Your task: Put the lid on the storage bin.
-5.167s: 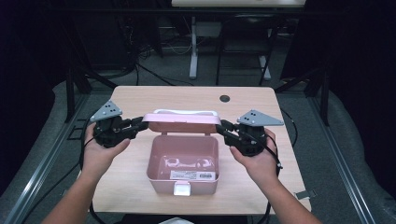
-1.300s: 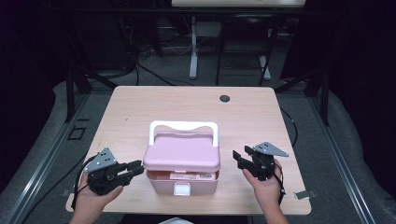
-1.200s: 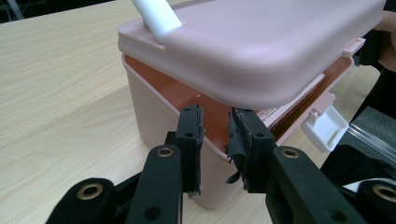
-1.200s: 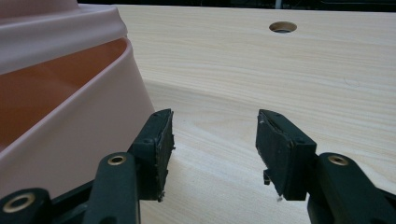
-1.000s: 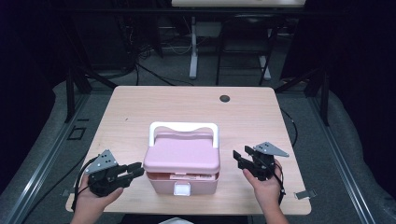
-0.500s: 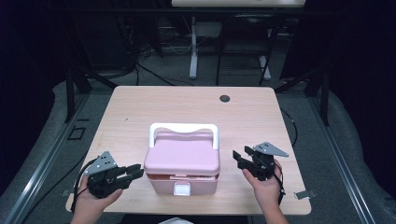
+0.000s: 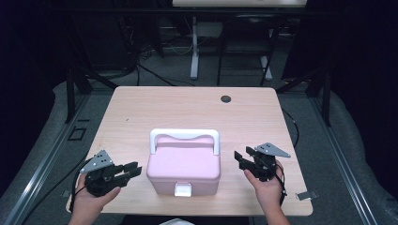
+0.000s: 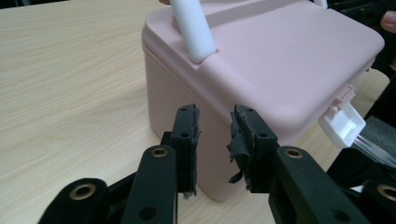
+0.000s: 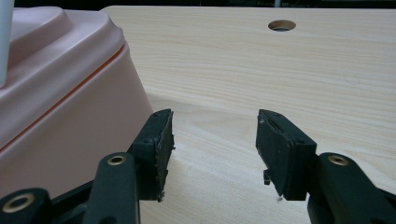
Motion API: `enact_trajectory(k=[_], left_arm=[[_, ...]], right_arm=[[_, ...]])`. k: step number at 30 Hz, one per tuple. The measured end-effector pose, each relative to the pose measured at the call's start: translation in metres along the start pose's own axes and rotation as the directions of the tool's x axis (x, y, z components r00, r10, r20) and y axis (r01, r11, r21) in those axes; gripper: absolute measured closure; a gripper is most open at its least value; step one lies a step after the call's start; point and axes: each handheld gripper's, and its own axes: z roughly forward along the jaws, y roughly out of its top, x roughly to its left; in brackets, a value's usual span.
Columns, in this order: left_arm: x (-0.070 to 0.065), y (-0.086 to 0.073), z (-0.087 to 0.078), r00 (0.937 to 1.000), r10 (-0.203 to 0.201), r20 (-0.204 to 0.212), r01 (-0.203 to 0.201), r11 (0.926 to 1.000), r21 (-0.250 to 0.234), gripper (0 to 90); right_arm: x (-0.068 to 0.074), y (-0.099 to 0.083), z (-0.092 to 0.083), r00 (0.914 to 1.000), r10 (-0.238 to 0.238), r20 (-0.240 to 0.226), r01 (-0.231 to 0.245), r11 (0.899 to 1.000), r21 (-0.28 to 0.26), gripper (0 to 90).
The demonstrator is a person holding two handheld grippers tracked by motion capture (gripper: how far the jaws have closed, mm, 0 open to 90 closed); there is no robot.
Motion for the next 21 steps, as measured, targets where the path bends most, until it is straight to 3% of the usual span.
enact_trajectory(k=[12, 21], left_arm=[[0.017, -0.006, 0.01, 0.9977, -0.057, -0.038, 0.057, 0.9984, -0.007, 61.7], [0.034, -0.006, 0.024, 0.9944, -0.066, -0.082, 0.067, 0.9977, 0.008, 59.7]], right_arm=[[-0.001, -0.001, 0.001, 1.0, 0.005, 0.001, -0.005, 1.0, 0.004, 45.8], [-0.001, -0.002, 0.002, 1.0, 0.003, 0.002, -0.003, 1.0, 0.014, 45.8]])
